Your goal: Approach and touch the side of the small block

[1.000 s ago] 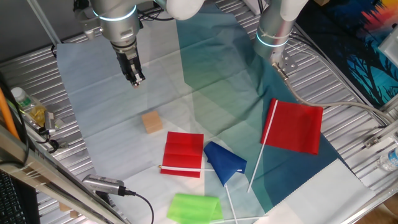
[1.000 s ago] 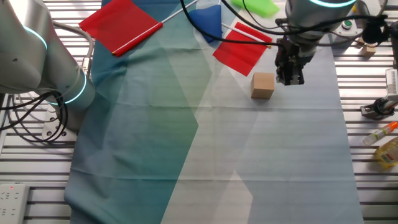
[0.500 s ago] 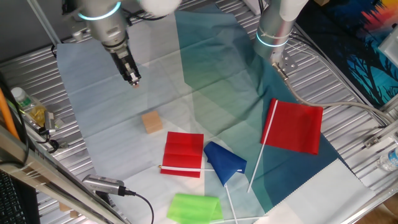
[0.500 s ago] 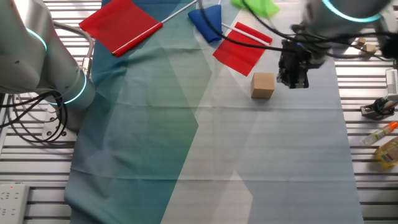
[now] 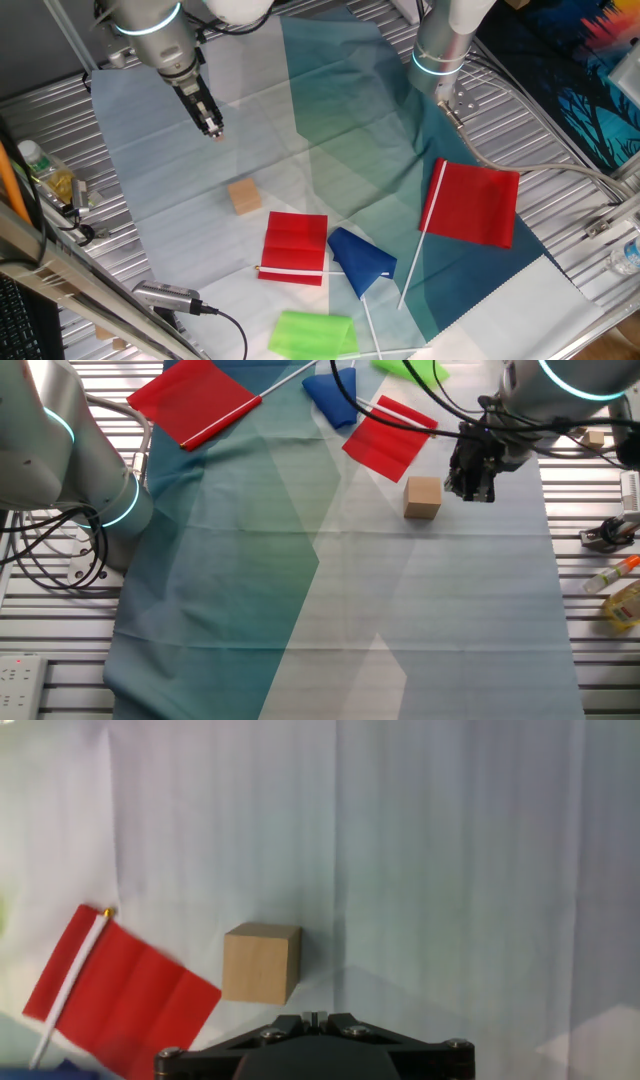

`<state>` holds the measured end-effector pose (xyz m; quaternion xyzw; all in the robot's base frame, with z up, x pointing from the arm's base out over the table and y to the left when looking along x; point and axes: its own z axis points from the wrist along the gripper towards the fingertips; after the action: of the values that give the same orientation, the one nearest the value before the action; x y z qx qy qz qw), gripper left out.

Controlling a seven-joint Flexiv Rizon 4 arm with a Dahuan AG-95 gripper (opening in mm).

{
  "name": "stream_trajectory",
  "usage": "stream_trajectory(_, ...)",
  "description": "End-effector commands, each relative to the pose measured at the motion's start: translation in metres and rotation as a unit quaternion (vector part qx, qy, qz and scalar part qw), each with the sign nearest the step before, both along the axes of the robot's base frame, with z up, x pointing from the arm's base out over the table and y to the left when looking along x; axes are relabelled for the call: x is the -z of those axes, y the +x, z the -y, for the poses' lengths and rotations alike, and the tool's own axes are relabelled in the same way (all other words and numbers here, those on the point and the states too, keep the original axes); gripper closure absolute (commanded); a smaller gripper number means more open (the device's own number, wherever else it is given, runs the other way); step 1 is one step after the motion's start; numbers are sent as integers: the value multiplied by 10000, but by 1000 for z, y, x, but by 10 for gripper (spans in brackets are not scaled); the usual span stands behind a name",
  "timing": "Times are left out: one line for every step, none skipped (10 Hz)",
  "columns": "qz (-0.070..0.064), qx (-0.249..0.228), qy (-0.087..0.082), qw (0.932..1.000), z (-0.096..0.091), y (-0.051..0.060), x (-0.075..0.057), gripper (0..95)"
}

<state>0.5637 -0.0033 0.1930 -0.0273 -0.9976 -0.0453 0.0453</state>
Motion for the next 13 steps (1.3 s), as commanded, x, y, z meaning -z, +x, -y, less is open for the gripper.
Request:
stream_trajectory(351,4,-122,9993,1,-2,0,950)
stream_trajectory(350,-7,-119,9993,1,-2,0,950)
stream_trajectory(346,-11,-112,9993,1,-2,0,950)
stream_trajectory(341,-16,-97,9994,1,-2,0,950)
stream_trajectory(342,-40,-93,9994,1,-2,0,950)
stream_trajectory(341,-53,-97,9994,1,-2,0,950)
stream_trajectory(342,-71,-103,9993,1,-2,0,950)
stream_trajectory(340,-72,-106,9993,1,-2,0,950)
stream_trajectory(334,-75,-113,9994,1,-2,0,950)
stream_trajectory(318,-73,-116,9994,1,-2,0,950)
stream_trajectory(304,-60,-110,9995,1,-2,0,950)
stream_trajectory(290,-67,-109,9995,1,-2,1,950)
stream_trajectory(275,-66,-110,9995,1,-2,1,950)
